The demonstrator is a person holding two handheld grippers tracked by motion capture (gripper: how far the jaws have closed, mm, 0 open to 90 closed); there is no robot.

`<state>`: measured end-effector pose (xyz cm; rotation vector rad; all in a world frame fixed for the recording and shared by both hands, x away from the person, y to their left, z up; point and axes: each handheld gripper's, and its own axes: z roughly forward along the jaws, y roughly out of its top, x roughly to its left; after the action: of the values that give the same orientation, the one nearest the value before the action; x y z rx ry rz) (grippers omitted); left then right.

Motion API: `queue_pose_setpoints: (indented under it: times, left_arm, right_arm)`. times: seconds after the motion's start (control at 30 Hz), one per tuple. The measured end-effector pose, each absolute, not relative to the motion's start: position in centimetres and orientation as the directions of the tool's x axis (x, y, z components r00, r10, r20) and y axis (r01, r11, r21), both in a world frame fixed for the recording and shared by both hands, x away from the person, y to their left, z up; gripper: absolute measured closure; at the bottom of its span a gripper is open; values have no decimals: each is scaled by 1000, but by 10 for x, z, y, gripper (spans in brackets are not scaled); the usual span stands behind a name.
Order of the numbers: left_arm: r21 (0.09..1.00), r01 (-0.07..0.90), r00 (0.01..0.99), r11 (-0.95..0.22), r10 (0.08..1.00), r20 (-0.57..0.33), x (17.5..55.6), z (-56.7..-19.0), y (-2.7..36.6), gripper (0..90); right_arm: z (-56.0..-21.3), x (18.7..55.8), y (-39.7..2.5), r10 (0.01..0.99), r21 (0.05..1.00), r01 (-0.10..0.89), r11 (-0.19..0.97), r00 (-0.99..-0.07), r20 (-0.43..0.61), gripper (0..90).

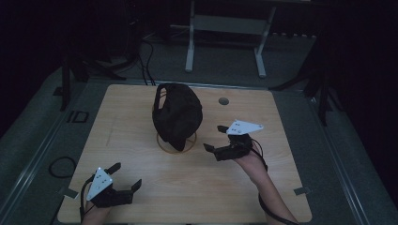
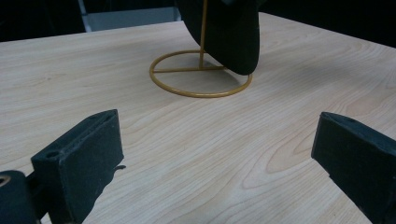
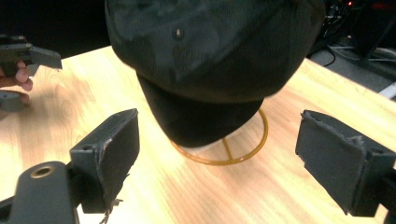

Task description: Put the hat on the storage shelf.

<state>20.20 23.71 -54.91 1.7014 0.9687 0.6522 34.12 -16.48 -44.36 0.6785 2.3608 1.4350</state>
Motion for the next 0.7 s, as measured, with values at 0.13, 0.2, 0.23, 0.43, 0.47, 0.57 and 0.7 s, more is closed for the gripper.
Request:
queue_pose_setpoints:
  times: [0.13,0.2,0.23,0.43,0.47,0.57,0.7]
  left_arm:
    - [945,292,529,-146,848,-32,202,-549,237,26]
    - [945,293,529,-146,848,-33,202,-550,237,26]
    - [945,295,530,-144,847,-36,202,-550,237,26]
    - [944,296,533,-149,845,-34,202,-550,236,26]
    - [943,297,533,-149,846,-34,202,-550,236,26]
    - [943,298,531,-149,846,-35,203,-551,236,26]
    - [943,299,533,-149,845,-36,203,-551,236,26]
  right_arm:
    - [-454,336,-171,525,885,244,395,-851,0,134]
    - [-461,332,-174,522,882,250,401,-853,5,134]
    - [-464,331,-176,521,881,254,399,-853,10,134]
    - [-485,325,-188,525,866,292,407,-850,39,135]
    - [-488,324,-190,524,865,296,406,-851,45,135]
    - [-498,320,-195,522,859,297,417,-852,41,135]
    - [-511,316,-202,518,849,314,424,-853,56,136]
